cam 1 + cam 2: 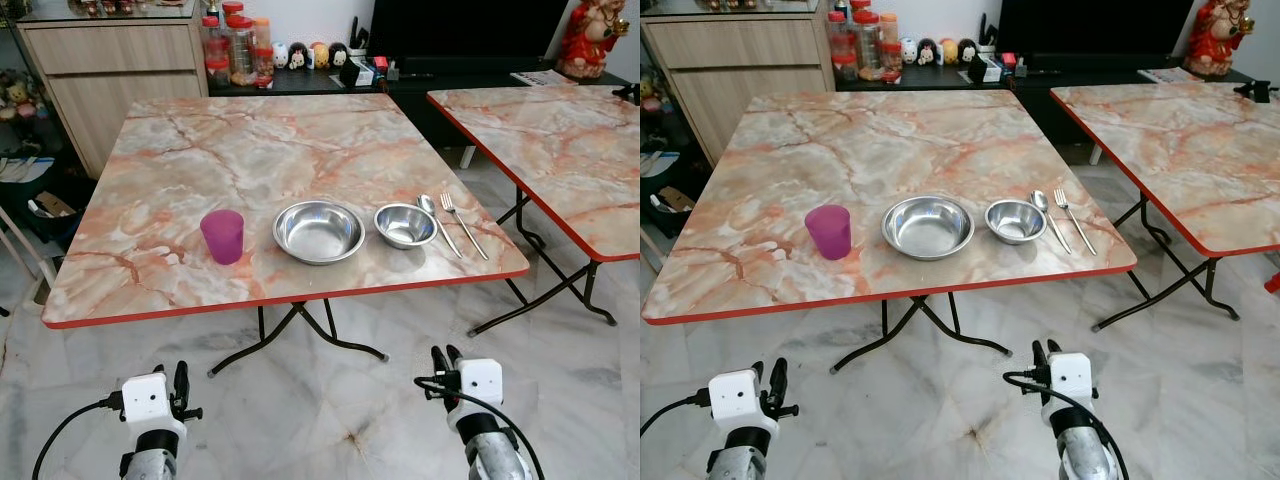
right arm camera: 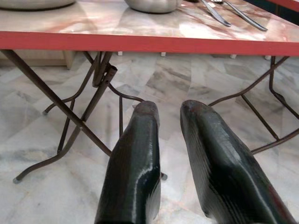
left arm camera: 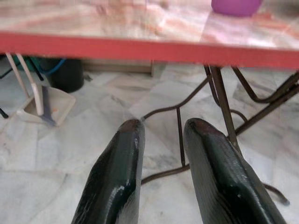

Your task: Setting the table

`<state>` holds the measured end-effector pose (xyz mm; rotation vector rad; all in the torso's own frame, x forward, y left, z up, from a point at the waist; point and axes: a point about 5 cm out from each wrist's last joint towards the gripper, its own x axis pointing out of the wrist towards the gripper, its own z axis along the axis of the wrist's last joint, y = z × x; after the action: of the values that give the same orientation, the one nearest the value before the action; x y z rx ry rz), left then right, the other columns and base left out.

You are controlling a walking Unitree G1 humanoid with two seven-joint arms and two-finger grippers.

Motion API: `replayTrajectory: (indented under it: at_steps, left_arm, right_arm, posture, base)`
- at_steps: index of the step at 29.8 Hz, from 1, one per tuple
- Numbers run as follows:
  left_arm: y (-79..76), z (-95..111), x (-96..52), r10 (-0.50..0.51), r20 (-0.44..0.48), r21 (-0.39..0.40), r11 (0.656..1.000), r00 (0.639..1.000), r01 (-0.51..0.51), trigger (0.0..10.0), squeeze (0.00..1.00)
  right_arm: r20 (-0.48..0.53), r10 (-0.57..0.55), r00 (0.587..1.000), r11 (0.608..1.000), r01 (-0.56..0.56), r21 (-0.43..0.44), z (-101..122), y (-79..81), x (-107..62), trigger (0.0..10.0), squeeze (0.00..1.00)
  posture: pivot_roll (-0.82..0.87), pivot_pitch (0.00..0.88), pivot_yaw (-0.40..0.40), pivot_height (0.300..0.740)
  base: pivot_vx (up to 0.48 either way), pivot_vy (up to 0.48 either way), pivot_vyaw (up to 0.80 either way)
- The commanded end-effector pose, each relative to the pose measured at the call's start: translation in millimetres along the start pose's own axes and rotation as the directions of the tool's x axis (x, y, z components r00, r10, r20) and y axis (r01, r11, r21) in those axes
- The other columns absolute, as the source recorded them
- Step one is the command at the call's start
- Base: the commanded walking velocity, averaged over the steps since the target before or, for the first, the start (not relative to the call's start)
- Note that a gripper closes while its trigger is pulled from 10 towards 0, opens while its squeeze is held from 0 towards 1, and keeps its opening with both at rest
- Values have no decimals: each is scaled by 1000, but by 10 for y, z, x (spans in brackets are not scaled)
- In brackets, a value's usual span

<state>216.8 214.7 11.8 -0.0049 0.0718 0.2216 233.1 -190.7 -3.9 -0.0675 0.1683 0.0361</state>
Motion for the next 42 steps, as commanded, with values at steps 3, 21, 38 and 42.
replayTrajectory:
  at_steps: [3,21,38,42]
  left_arm:
    - [-58,86,86,3,19,-13,1000,1000,-3,10000,0]
    - [-149,308,257,26,93,-48,999,995,-22,10000,0]
    - [-152,350,290,27,99,-51,998,995,-22,10000,0]
    - [-160,362,310,22,99,-48,999,995,-17,10000,0]
  right_arm:
    - [-6,-25,1000,999,25,42,38,-32,70,10000,0]
    - [-599,-70,797,983,158,95,-886,-117,-528,10000,0]
    - [-612,-65,788,984,154,94,-888,-102,-511,10000,0]
    - [-616,-64,785,983,157,98,-894,-94,-516,10000,0]
  posture:
    - [39,0,-69,740]
    - [57,0,-80,740]
    - [61,0,-79,740]
    - [62,0,-79,740]
  base:
    - [0,0,0]
    - [0,-56,0]
    - [0,-422,0]
    - [0,-408,0]
